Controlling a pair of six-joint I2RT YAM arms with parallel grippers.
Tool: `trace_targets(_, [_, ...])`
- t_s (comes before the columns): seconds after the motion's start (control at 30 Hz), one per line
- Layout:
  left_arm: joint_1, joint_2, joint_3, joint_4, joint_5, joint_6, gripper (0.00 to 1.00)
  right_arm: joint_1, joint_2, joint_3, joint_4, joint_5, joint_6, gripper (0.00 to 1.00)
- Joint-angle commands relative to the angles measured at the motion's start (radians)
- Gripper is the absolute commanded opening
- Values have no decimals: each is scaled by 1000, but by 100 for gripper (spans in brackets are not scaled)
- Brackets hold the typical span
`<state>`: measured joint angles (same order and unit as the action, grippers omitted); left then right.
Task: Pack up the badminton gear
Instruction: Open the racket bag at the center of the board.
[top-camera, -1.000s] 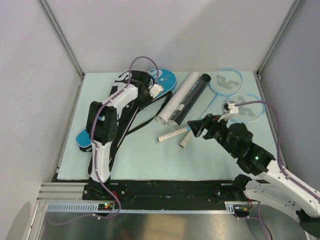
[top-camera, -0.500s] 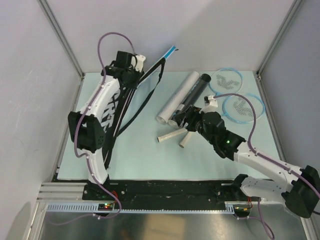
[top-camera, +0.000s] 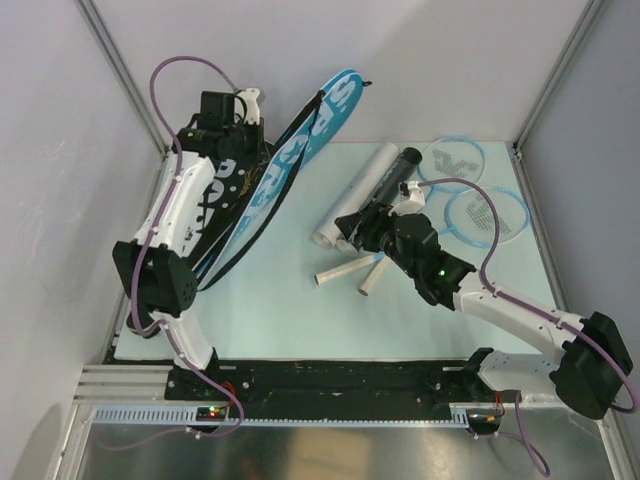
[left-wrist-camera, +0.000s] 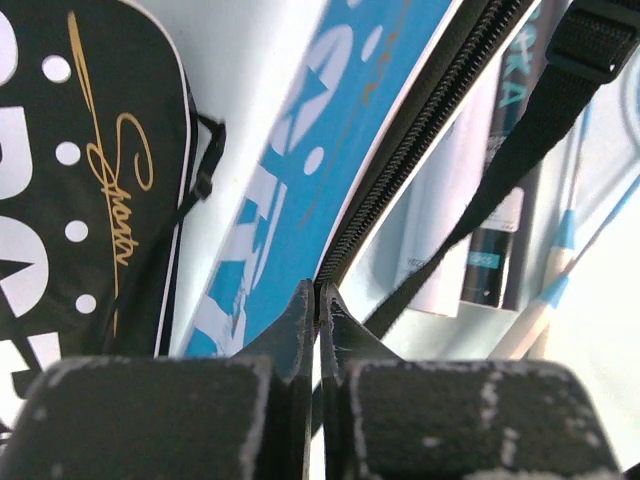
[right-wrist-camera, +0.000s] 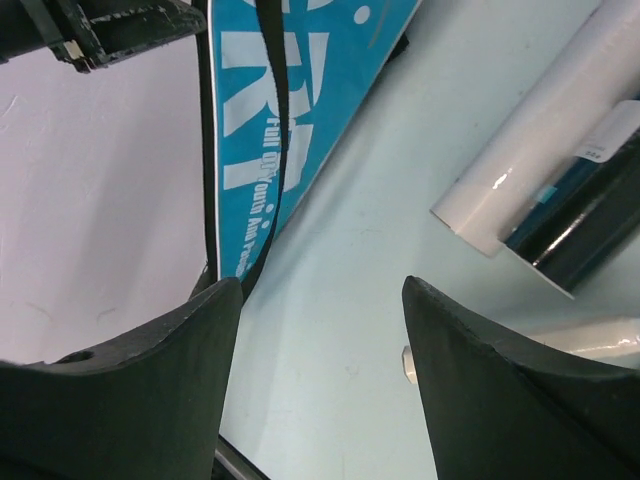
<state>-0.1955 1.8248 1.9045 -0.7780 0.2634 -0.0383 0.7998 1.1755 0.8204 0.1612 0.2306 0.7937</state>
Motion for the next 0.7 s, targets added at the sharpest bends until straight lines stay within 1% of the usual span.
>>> trace_targets(0.0, [-8, -126, 58, 98, 12, -102, 0, -3, 14, 51, 93, -25, -9, 71])
trace_targets(0.17, [-7, -171, 108, 103, -56, -229, 0, 1, 15, 51, 86, -30, -9, 71])
trace_targets(0.3, [-7, -231, 80, 103, -122, -281, 0, 2, 6, 51, 66, -42, -23, 71])
trace_targets(0.5, [-8, -395, -102, 101, -327, -297, 0, 9, -16, 51, 22, -76, -57, 71])
trace_targets(0.57, [-9, -449, -175, 101, -351, -307, 0, 8, -24, 51, 4, -94, -69, 71])
trace_targets(0.67, [-13, -504, -298, 103, -350, -346, 0, 9, -35, 51, -20, -120, -84, 71])
